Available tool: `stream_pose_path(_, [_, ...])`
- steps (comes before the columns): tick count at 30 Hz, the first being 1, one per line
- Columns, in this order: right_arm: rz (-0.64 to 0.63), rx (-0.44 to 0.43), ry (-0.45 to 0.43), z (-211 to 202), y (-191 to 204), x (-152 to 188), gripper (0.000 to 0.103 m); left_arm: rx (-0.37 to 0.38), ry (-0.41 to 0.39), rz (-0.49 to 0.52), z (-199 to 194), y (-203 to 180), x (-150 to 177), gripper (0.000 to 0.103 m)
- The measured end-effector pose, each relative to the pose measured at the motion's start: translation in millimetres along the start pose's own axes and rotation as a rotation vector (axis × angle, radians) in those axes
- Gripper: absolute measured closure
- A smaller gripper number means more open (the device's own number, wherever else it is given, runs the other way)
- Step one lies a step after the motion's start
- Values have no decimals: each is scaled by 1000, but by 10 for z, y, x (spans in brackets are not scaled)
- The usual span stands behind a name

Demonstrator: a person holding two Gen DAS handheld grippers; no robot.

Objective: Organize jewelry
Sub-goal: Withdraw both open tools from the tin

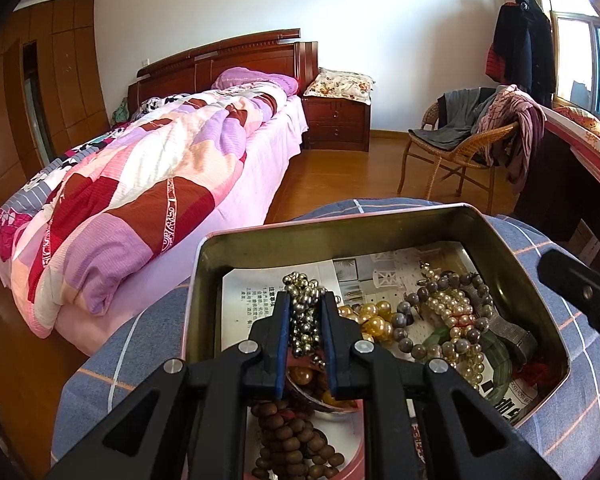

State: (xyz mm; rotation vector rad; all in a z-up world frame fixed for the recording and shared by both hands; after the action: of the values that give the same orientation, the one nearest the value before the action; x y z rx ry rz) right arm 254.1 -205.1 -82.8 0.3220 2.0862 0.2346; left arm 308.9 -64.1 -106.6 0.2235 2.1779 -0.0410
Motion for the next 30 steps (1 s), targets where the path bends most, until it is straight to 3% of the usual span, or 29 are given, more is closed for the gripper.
stream_pose_path(2, [24, 4, 5, -21, -67, 30, 60, -19, -7, 18, -47, -24, 18, 79])
stream_pose_path(4, [32, 10, 5, -46, -104, 47, 55, -36, -17, 37, -107, -43, 39, 55])
stream_pose_path(5, [36, 14, 0, -63, -118, 49, 50, -45, -29, 40, -162, -48, 53, 35])
stream_pose_path(6, [39, 17, -8, -87, -137, 46, 44, -47, -45, 37, -211, -45, 59, 26])
stream_pose_path(8, [50, 24, -27, -137, -152, 42, 24, -44, -78, 39, -315, -48, 60, 26])
stream_pose_path(9, [54, 22, -33, -156, -153, 45, 22, -49, -91, 49, -361, -54, 64, 26])
stream_pose_path(12, [47, 23, -32, -207, -143, 87, 21, -78, -97, 51, -407, -41, 114, 26])
stream_pose_path(30, [-64, 129, 71, -36, -118, 345, 21, -38, -30, -23, -379, 52, 250, 26])
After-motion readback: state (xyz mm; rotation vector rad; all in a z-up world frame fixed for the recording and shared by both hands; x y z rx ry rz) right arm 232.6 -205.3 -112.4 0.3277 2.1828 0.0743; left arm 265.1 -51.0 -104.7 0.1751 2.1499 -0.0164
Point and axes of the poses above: each gripper's, at about its wrist camera, not at the fingertips, and z roughly the way its jaws point, y to its left, x to its underside, the point moved 4 cm from there along z, roughly the way its jaws point, and after that the axes turned 4 degrees about -y, right-handed, at the moved point
